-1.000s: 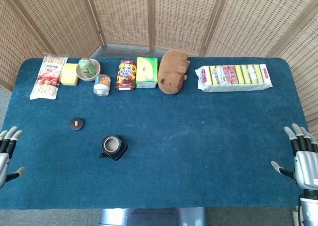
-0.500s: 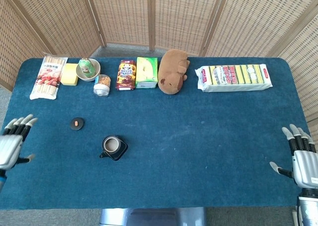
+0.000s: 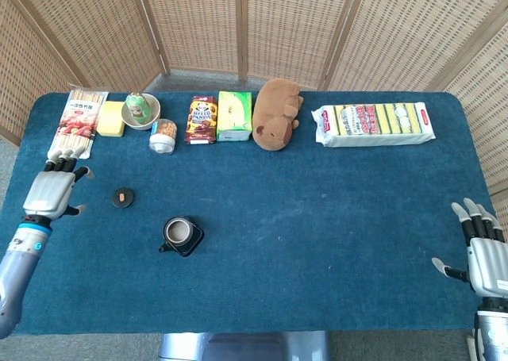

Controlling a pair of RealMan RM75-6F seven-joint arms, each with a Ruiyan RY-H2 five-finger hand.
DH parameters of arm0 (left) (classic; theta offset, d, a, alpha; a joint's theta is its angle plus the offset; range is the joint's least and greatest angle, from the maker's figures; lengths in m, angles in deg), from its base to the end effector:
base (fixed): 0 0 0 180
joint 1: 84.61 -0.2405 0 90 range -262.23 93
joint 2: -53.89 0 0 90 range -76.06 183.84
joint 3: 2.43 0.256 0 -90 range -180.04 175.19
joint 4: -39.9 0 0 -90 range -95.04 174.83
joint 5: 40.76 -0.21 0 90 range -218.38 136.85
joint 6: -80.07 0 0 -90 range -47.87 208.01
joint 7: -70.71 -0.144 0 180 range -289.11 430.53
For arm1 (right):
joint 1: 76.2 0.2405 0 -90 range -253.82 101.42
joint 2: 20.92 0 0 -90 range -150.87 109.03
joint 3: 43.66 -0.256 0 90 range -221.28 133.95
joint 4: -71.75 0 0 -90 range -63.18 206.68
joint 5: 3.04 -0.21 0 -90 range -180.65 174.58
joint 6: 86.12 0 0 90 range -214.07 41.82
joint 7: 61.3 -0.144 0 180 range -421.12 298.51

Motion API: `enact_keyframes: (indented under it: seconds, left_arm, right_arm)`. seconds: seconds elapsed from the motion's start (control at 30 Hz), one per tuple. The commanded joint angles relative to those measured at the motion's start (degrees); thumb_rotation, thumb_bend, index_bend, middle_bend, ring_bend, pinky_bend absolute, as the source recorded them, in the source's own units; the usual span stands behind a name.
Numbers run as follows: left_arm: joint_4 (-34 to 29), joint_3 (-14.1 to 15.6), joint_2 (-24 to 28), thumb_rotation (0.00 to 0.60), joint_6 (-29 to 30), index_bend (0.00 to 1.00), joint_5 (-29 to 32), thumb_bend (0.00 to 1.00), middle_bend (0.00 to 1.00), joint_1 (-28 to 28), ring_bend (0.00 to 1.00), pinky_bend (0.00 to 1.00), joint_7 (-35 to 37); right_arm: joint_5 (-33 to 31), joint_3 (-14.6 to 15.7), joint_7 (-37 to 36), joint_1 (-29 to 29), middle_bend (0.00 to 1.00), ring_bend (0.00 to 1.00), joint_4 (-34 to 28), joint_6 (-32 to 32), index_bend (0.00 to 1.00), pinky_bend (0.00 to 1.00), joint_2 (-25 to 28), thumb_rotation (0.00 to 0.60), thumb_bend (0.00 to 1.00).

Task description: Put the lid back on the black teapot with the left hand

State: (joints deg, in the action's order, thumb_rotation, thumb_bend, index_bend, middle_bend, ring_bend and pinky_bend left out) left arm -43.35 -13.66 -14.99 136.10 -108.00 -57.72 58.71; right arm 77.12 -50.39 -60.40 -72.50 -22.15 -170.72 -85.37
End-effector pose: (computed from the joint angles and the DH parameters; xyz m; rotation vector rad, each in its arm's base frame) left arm -0.2881 0.3290 0.1226 -1.5787 -0.9016 -0.6723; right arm -0.3170 -0.1875 0.1685 1.2499 -0.9307 0.8976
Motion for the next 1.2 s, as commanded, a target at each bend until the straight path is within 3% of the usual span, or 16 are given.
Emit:
enact_keyframes:
  seconds: [0.03, 0.63, 1.2]
  left_arm:
    - [2.0, -0.2, -2.3, 0.6, -1.5, 0.36, 2.3, 0.16, 0.0, 1.6, 0.0, 0.01, -2.6]
    - [5.8, 1.7, -8.4, 0.6, -6.6, 0.36, 13.6, 0.2, 0.0, 7.3, 0.0, 0.01, -15.5]
    - [7.4, 3.2, -11.8, 0.6, -5.8, 0.36, 16.8, 0.21, 0.0, 10.2, 0.0, 0.01, -19.4]
  right_arm:
    - [-0.3, -0.1, -0.2, 0.1, 0.02, 0.01, 0.1, 0.4, 0.1, 0.0, 0.0, 0.6, 0.06]
    - [-1.7, -0.4, -1.2, 1.0, 0.02, 0.01, 0.5, 2.7, 0.1, 0.0, 0.1, 0.6, 0.06]
    - [-2.0, -0.2, -1.4, 1.1, 0.02, 0.01, 0.3, 3.3, 0.1, 0.0, 0.2, 0.6, 0.06]
